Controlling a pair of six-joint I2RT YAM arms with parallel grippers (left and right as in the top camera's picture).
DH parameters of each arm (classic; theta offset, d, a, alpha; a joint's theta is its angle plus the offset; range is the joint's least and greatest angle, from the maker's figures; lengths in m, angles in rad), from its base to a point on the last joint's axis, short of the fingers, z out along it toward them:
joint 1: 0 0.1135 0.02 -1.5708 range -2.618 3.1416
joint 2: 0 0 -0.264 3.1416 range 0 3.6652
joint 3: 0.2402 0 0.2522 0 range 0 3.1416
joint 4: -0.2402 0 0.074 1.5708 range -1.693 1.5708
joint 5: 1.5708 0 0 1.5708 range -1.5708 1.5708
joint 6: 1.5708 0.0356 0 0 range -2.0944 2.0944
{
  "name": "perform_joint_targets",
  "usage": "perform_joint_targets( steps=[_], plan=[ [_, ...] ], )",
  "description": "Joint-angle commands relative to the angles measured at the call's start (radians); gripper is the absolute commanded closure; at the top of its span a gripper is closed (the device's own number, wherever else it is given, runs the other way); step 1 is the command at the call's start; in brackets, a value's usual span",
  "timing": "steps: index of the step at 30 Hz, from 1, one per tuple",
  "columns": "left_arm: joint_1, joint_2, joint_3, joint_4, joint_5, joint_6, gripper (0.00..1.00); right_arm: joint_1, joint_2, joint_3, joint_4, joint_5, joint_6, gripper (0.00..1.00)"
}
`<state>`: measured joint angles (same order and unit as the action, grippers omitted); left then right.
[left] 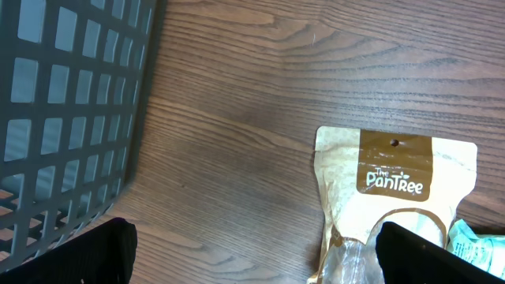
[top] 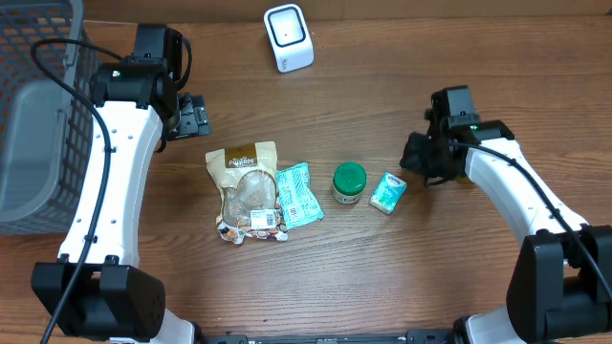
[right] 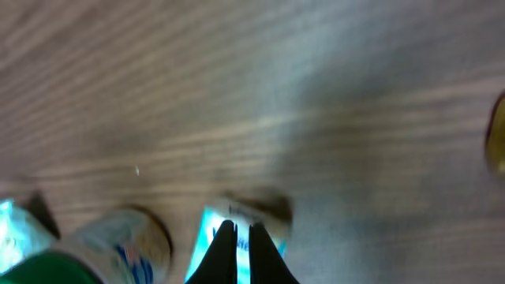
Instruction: Scan the item barcode
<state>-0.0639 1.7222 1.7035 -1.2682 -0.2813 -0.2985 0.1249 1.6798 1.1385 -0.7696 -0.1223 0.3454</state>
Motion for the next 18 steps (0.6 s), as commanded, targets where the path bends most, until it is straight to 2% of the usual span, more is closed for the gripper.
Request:
perform_joint_targets(
  steps=[1,8,18],
  plan=[
    [0.005,0.004,0.014,0.001,-0.013,0.007,0.0,-0.001,0.035,0.013,0.038,0.033,-0.005,0.96],
    [0.005,0.004,0.014,0.001,-0.013,0.007,0.01,-0.001,0.121,0.006,0.095,0.036,-0.006,0.96],
    [0.005,0.004,0.014,0.001,-0.013,0.007,0.0,-0.001,0.144,0.006,-0.046,0.036,-0.005,0.96]
  ],
)
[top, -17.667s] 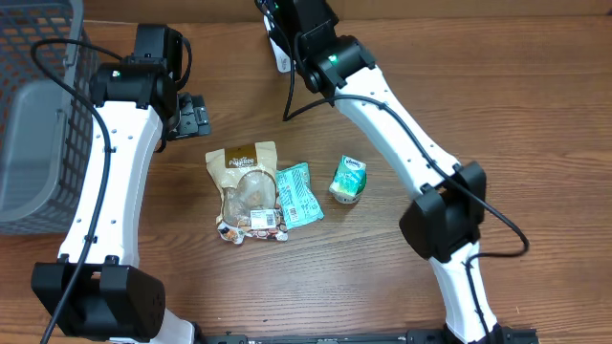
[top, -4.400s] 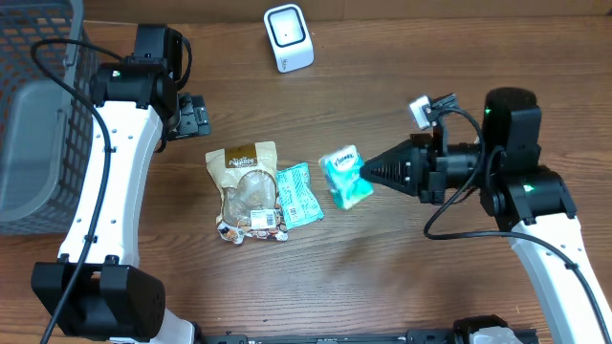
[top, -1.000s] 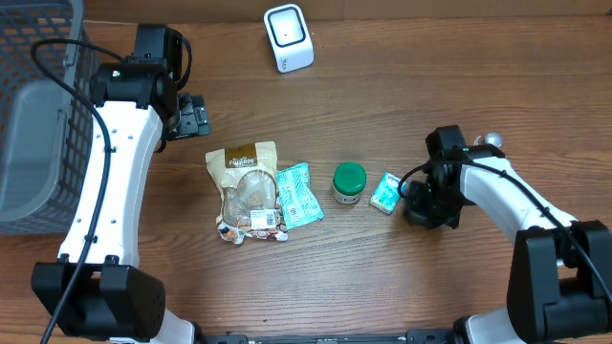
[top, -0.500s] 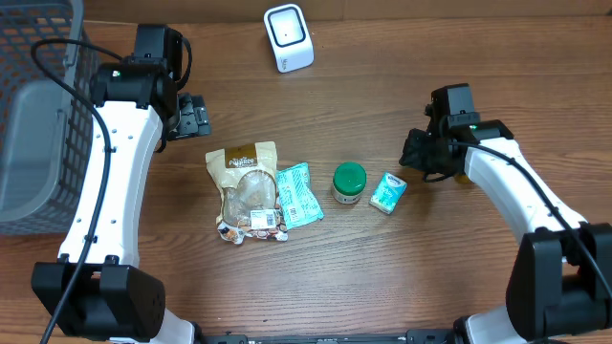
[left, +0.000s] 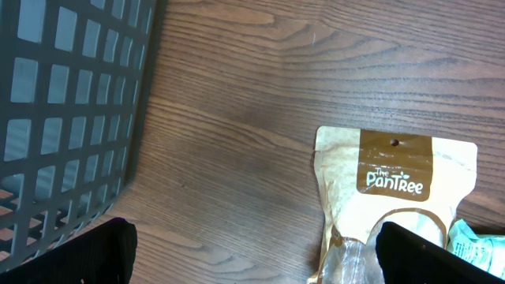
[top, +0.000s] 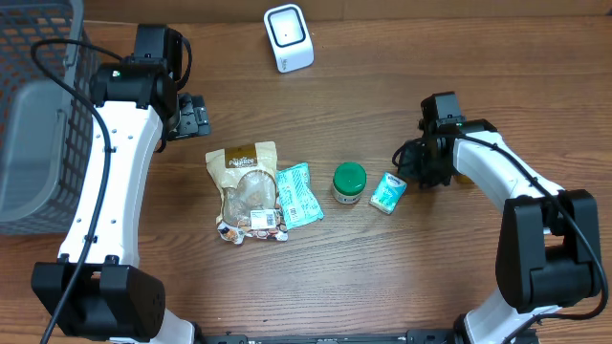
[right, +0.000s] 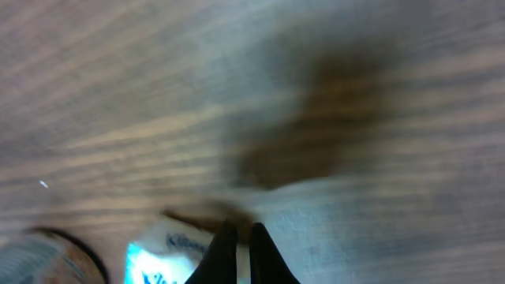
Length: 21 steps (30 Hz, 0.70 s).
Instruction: Scan the item barcode
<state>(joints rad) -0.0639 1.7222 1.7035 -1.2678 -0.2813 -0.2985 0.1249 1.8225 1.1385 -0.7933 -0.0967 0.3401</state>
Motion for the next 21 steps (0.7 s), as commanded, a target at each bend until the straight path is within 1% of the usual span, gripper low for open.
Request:
perform_joint_targets(
  steps=[1,3,6,11,21],
  plan=[
    [0.005,0.004,0.014,0.0,-0.013,0.007,0.0,-0.001,0.002,0.006,-0.037,0.01,0.0,0.96],
    [0.005,0.004,0.014,0.0,-0.013,0.007,0.01,-0.001,0.002,0.006,-0.061,0.01,0.0,0.95],
    [0.005,0.004,0.014,0.0,-0.013,0.007,0.0,-0.001,0.002,0.005,-0.053,0.01,0.0,0.95],
    [0.005,0.004,0.014,0.0,-0.013,0.007,0.0,-0.001,0.002,0.005,0.024,0.01,0.0,0.9],
    [0.005,0.004,0.014,0.0,-0.013,0.007,0.01,-0.001,0.002,-0.018,0.152,0.01,0.0,0.91]
  ],
)
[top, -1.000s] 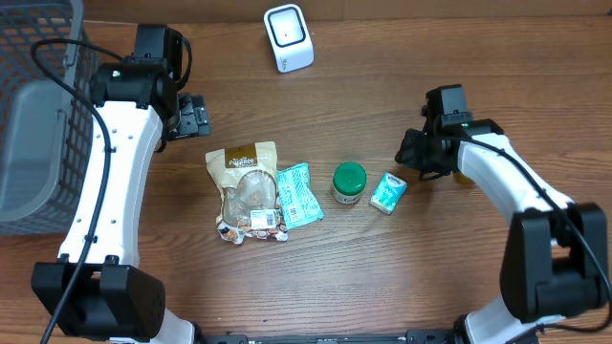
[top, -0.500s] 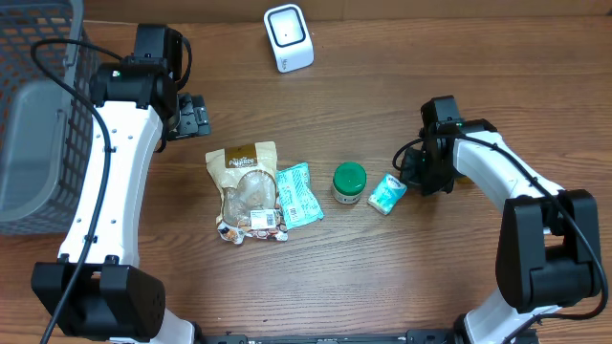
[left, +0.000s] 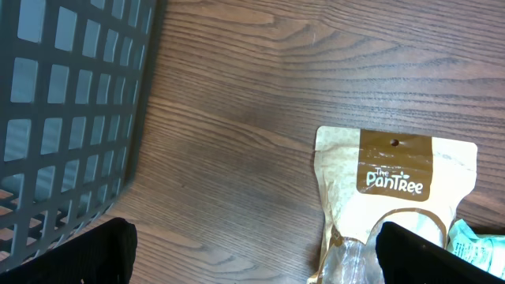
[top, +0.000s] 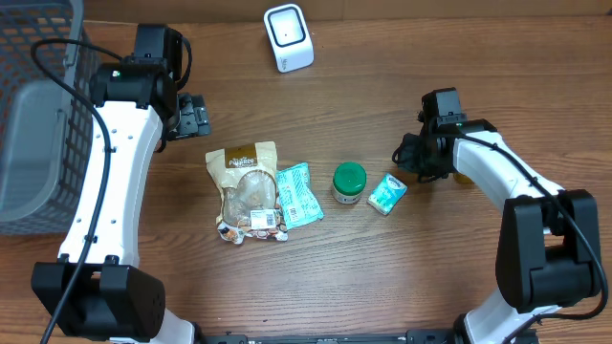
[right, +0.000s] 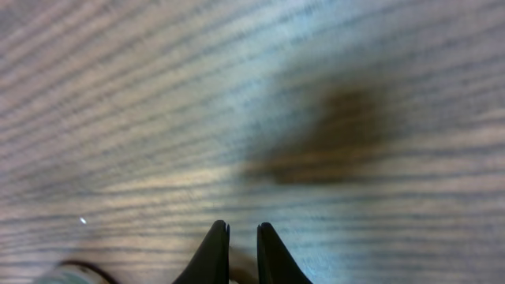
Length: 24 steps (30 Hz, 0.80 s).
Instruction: Scan the item barcode
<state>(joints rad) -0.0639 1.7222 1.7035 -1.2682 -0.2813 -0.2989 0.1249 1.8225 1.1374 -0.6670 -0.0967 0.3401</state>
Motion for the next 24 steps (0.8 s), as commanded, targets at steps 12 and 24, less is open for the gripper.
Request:
perform_joint_targets(
  steps=[12,24],
  plan=[
    [0.005,0.004,0.014,0.001,-0.013,0.007,0.0,-0.001,0.002,-0.091,-0.012,0.01,0.0,0.91],
    [0.005,0.004,0.014,0.001,-0.013,0.007,0.0,-0.001,0.001,-0.041,-0.411,-0.035,-0.009,0.94]
  ],
)
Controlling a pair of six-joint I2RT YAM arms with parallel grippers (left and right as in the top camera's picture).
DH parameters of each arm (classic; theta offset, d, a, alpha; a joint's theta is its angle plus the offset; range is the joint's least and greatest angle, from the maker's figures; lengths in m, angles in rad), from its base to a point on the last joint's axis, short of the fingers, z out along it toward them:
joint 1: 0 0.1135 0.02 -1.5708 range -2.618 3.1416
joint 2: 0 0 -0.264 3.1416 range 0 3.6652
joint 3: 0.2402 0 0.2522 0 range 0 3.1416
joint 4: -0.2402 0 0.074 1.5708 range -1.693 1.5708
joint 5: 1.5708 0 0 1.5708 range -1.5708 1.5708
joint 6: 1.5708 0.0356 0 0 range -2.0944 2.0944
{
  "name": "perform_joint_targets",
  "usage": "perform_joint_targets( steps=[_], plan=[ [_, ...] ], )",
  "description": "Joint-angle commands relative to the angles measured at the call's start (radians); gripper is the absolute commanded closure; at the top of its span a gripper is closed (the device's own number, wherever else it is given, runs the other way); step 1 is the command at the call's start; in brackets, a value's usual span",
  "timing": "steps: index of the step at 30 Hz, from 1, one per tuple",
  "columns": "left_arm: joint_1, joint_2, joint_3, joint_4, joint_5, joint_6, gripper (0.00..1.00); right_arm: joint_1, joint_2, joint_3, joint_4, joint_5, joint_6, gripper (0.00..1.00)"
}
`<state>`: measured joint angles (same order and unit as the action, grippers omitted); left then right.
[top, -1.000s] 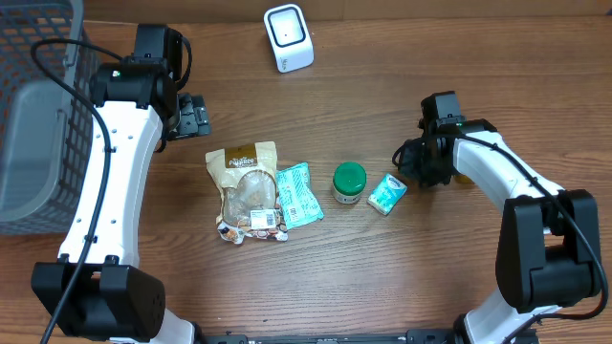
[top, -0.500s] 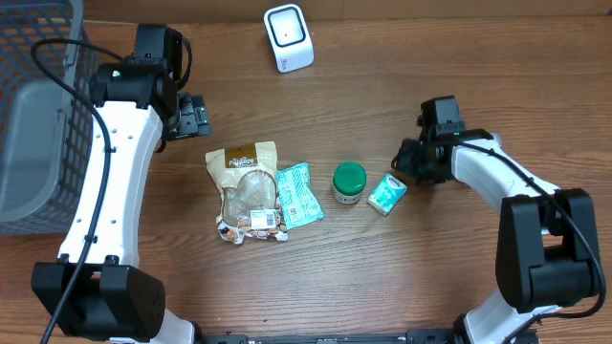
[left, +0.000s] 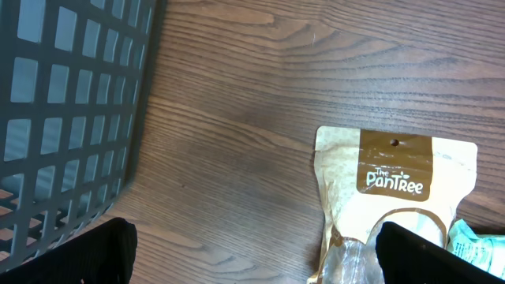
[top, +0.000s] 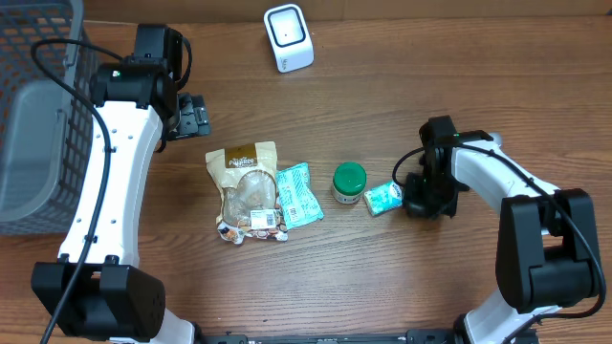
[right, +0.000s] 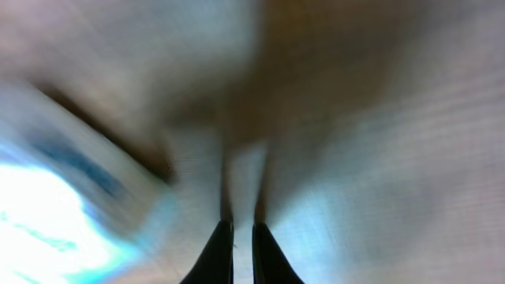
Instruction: Scan the item barcode
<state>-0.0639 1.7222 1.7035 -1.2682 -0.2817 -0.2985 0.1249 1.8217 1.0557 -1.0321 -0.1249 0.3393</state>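
Note:
A small teal tissue packet [top: 380,199] lies on the wooden table [top: 402,86] just right of a green-lidded jar [top: 349,182]. My right gripper [top: 414,198] is low at the packet's right end; its wrist view is blurred, with the gripper [right: 243,237] shut to a narrow slit over bare wood and the packet [right: 47,205] a bright blur at the left. The white scanner [top: 288,36] stands at the back centre. My left gripper [top: 194,116] hangs open at the far left, and in its wrist view the gripper [left: 252,260] is empty above the wood.
A brown Pantree pouch [top: 247,186] and a teal wrapper [top: 299,194] lie left of the jar. The pouch [left: 394,197] also shows in the left wrist view. A dark grey mesh basket [top: 33,115] fills the left edge.
My right gripper has moved from behind and right of the tissue packet toward the front, now low at its right end. The packet has turned a little and sits closer to the jar. The left arm is unchanged.
My right gripper began shut, to the right of the tissue packet. It then stood closer in, behind the packet's right corner, at both later moments. Now it is down at the packet's right end, and the packet has shifted slightly. The left arm stayed open and still throughout.

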Motion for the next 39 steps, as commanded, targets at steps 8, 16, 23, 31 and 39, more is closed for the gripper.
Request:
perform_joint_targets(
  steps=[8,16,23,31,39],
  plan=[
    [0.005,0.004,0.014,0.001,-0.013,0.007,0.0,-0.001,0.002,0.328,-0.222,-0.008,-0.057,0.93],
    [0.005,0.004,0.014,0.001,-0.013,0.007,0.01,-0.001,0.02,0.314,-0.001,-0.065,-0.061,0.89],
    [0.005,0.004,0.014,0.001,-0.013,0.007,0.0,0.016,0.037,0.189,0.171,-0.097,-0.06,0.9],
    [0.005,0.004,0.014,0.001,-0.013,0.007,0.0,0.02,0.037,0.106,0.211,-0.148,-0.06,0.89],
    [0.005,0.004,0.014,0.001,-0.013,0.007,0.0,0.014,0.037,0.106,-0.143,-0.01,-0.053,0.89]
  ],
)
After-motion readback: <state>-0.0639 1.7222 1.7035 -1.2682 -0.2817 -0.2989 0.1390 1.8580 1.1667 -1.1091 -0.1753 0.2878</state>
